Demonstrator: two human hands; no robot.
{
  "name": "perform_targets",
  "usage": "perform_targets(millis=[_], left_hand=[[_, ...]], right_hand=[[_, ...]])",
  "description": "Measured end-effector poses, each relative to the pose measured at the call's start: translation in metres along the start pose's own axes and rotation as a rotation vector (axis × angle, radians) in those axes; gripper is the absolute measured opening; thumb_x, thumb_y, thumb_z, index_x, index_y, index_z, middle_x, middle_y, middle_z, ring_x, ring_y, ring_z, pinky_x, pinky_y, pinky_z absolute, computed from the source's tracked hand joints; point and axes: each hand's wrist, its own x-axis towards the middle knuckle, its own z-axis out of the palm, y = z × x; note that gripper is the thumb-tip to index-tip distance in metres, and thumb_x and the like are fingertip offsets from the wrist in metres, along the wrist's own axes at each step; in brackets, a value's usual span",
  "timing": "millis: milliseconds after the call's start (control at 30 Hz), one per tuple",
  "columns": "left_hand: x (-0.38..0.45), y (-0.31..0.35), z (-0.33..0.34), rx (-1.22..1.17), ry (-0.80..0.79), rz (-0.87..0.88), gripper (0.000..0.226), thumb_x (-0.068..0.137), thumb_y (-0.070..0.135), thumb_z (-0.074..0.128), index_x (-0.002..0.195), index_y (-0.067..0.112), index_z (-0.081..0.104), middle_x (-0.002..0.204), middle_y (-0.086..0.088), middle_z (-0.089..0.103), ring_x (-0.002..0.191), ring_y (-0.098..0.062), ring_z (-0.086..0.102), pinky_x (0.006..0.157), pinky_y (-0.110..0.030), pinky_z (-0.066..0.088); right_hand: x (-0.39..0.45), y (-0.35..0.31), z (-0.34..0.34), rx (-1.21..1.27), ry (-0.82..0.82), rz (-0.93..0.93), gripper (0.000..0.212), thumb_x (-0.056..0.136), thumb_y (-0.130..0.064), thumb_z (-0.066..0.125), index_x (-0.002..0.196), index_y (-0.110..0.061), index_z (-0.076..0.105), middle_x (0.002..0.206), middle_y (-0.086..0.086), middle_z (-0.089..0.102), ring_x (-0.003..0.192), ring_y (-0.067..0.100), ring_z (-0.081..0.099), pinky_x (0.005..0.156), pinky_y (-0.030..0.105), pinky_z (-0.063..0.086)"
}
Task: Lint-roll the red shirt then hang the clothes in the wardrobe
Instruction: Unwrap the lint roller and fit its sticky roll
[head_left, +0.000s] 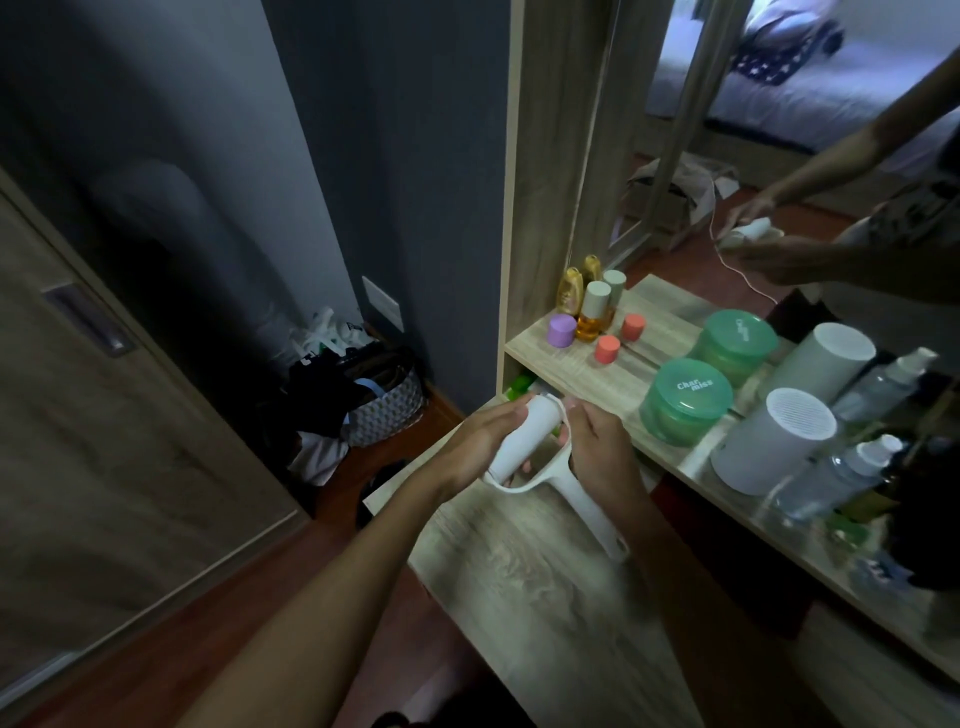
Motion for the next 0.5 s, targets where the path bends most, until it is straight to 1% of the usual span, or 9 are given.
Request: perform_targets(millis=[100,233,300,367,433,467,500], left_hand=[[-0.003,0.006,0.001,0.022,-0.015,0.005,0.037,0.1,0.029,0.043,0.136,0.027,0.05,0.1,-0.009,0.066,0.064,-0.014,0.063,0.051,-0.022,0.05],[-0.002,0.009,0.0,0.09,-0.039,0.04,0.038,0.101,0.028,0.04,0.138,0.027,0.046,0.097,-0.01,0.067,0.063,-0.015,0.062,0.053,-0.021,0.05],[0.001,0.008,-0.001,0.092,-0.028,0.051,0.039,0.101,0.029,0.04,0.14,0.026,0.045,0.099,-0.014,0.068,0.067,-0.019,0.062,0.055,-0.022,0.051],[0.001,0.01,-0.002,0.062,-0.022,0.048,0.04,0.101,0.031,0.041,0.141,0.028,0.044,0.107,-0.017,0.068,0.072,-0.023,0.063,0.059,-0.025,0.053],[0.0,0.013,-0.004,0.0,-0.02,0.037,0.04,0.1,0.033,0.041,0.141,0.031,0.044,0.111,-0.012,0.066,0.075,-0.02,0.063,0.056,-0.024,0.052],[0.0,0.015,-0.006,-0.024,-0.02,0.036,0.04,0.1,0.034,0.041,0.14,0.031,0.044,0.113,-0.011,0.065,0.076,-0.017,0.062,0.054,-0.022,0.051],[0.001,0.016,-0.008,-0.032,-0.011,0.039,0.04,0.1,0.035,0.041,0.14,0.03,0.045,0.118,-0.012,0.064,0.078,-0.015,0.062,0.053,-0.019,0.05]], right_hand=[[0.001,0.0,0.001,-0.007,0.004,-0.004,0.038,0.101,-0.02,0.043,0.065,-0.011,0.052,0.059,-0.001,0.053,0.058,0.007,0.047,0.059,0.022,0.035],[0.003,-0.004,0.002,0.041,-0.041,0.037,0.037,0.101,-0.021,0.043,0.067,-0.01,0.055,0.063,0.003,0.055,0.059,0.011,0.049,0.059,0.025,0.036],[0.002,-0.008,0.001,0.074,-0.045,0.023,0.036,0.101,-0.021,0.043,0.068,-0.015,0.056,0.065,0.003,0.057,0.061,0.009,0.05,0.06,0.023,0.038],[0.003,-0.011,-0.001,0.128,-0.065,0.039,0.035,0.101,-0.024,0.043,0.071,-0.013,0.058,0.067,0.004,0.057,0.061,0.009,0.051,0.062,0.02,0.039],[0.004,-0.017,-0.002,0.191,-0.12,0.067,0.037,0.1,-0.032,0.044,0.079,-0.009,0.064,0.069,0.007,0.062,0.066,0.013,0.059,0.069,0.029,0.044],[0.004,-0.018,-0.002,0.21,-0.149,0.064,0.033,0.098,-0.036,0.046,0.088,-0.014,0.068,0.075,0.005,0.067,0.073,0.014,0.063,0.074,0.033,0.048],[0.004,-0.019,-0.003,0.227,-0.165,0.049,0.026,0.097,-0.037,0.048,0.098,-0.022,0.068,0.081,0.001,0.07,0.079,0.013,0.065,0.079,0.033,0.051]])
